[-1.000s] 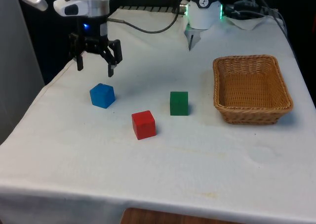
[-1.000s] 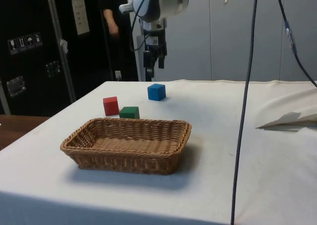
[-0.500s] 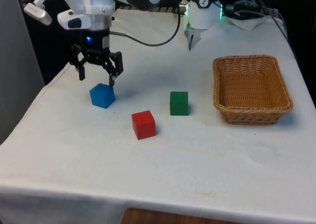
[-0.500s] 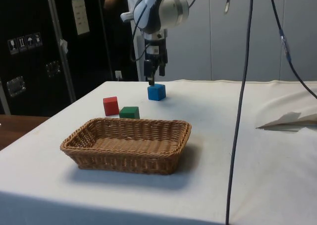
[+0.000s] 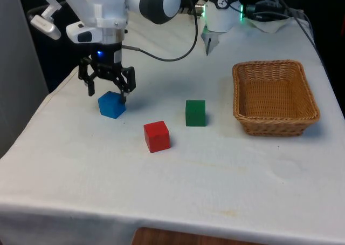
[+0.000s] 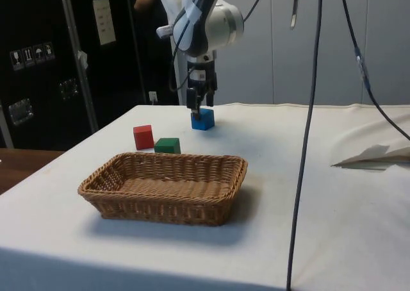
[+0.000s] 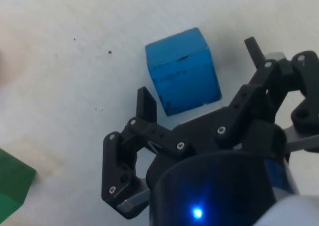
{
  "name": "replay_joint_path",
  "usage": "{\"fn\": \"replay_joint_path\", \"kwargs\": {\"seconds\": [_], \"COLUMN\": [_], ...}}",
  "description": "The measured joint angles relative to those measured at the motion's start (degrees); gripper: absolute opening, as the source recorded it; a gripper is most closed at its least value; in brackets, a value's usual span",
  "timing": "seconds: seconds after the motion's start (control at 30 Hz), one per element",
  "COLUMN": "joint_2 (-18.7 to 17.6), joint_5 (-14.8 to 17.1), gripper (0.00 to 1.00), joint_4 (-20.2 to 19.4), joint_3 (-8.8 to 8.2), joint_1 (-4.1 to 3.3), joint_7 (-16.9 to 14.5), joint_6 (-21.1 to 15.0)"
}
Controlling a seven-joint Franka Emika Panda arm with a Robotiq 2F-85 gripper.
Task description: Pick up the blue cube and place it into the basket.
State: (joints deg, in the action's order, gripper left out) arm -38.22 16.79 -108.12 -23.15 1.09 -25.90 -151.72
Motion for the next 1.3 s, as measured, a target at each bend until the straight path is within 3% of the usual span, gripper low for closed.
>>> {"fn": "replay_joint_path", "kwargs": {"seconds": [0.53, 0.63, 0.73, 0.8, 0.83, 1.3], "joint_2": [-1.0, -1.0, -1.0, -1.0, -0.9, -0.8], "joint_5": [0.1, 0.1, 0.1, 0.1, 0.1, 0.1], "gripper": [1.00, 0.69, 0.29, 0.08, 0.04, 0.04], "joint_4": [0.1, 0.1, 0.1, 0.1, 0.1, 0.1], "joint_3": [0.17, 0.17, 0.17, 0.17, 0.17, 0.11], "joint_1": [0.00, 0.00, 0.00, 0.00, 0.00, -0.23], "joint_7": [0.3, 0.3, 0.3, 0.3, 0.3, 0.7], "joint_6": [-1.2, -1.2, -1.2, -1.2, -1.1, -1.1]}}
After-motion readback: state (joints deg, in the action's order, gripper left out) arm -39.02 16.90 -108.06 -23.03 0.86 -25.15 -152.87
